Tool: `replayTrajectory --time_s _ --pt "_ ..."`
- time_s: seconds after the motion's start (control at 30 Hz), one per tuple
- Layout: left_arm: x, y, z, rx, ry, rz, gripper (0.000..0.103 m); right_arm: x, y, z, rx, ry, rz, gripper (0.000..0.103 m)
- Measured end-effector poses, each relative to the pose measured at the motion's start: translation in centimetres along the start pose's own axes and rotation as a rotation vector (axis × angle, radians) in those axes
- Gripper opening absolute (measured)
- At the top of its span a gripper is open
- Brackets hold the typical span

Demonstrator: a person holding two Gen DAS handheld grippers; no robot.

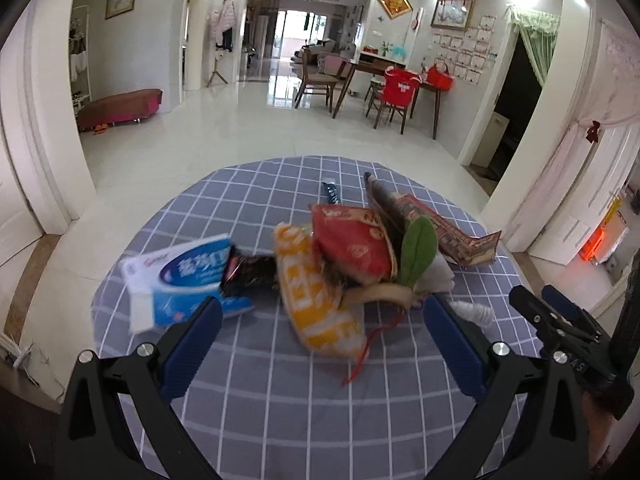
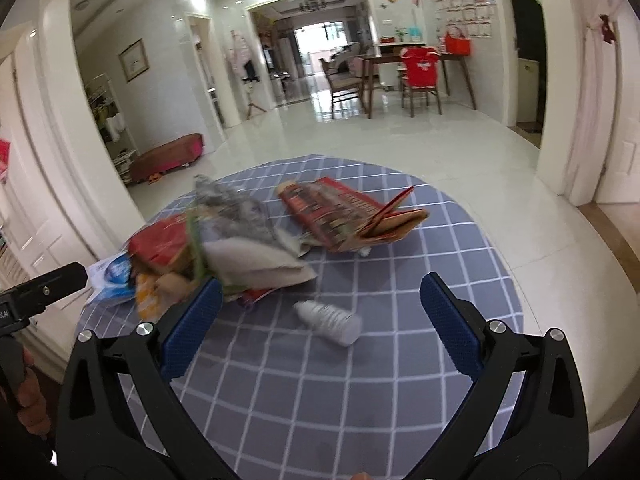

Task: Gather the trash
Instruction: 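Grasp the grey rolled item with the left tool while the right tool grasps the red printed cardboard, then carry both held items from the table over the light-blue bucket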

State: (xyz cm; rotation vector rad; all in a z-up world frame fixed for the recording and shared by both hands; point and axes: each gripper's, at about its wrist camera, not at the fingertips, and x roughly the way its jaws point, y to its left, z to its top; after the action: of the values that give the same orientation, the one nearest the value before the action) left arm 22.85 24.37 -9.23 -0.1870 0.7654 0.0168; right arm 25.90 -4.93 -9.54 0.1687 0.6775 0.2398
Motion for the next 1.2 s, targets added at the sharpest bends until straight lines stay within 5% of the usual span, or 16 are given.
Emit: replayTrajectory --time_s 0.1,0.23,0.33,0.57,0.67,0.8,0.83,0.87,0.9,0.93,1.0,1.2 --pt "1.6 -0.5 1.8 0.010 0.001 -0.027 0.097 1.1 -1.7 0.7 0.074 0.008 -0.011 0.097" --pt "4.8 -0.7 4.1 -0.006 0.049 -0.092 0.074 3.4 -4.1 1.7 0.208 0.039 0.019 0.097" --pt "7.2 -0.1 5.4 -0.046 0.105 -0.132 0.067 5.4 -5.5 2.1 0.287 0.074 0.021 0.097" --pt "9.0 0.1 7.5 -0.106 0.122 -0.174 0.064 9.7 -7.8 3.1 0.427 0.110 0.034 0.097" --pt "8.8 -2.3 8.0 -0.024 0.097 -0.164 0.064 10.5 -7.9 3.8 0.431 0.096 0.039 0.097" --pt "12.0 -4.9 8.9 -0.036 0.176 -0.187 0.063 11.6 -8.0 4.5 0.413 0.090 0.026 0.094" --pt "13.0 -5.4 9.1 -0.044 0.195 -0.190 0.057 11.8 -8.2 4.7 0.412 0.099 0.030 0.080" --pt "13.8 -5.5 8.9 -0.052 0.211 -0.192 0.045 12.2 -8.1 4.4 0.417 0.113 0.043 0.048" --pt "14.3 -5.7 9.0 -0.062 0.232 -0.202 0.039 12.6 -8.3 4.3 0.424 0.138 0.044 0.036" --pt "14.8 -5.7 8.8 -0.069 0.246 -0.215 0.021 12.6 -8.6 4.3 0.418 0.139 0.050 0.030" --pt "14.8 -6.2 8.6 -0.087 0.250 -0.241 0.011 12.4 -8.9 4.3 0.411 0.142 0.073 0.022" --pt "10.7 -6.9 9.0 -0.101 0.097 -0.309 0.006 8.2 -10.1 5.3 0.409 0.007 0.106 0.015"
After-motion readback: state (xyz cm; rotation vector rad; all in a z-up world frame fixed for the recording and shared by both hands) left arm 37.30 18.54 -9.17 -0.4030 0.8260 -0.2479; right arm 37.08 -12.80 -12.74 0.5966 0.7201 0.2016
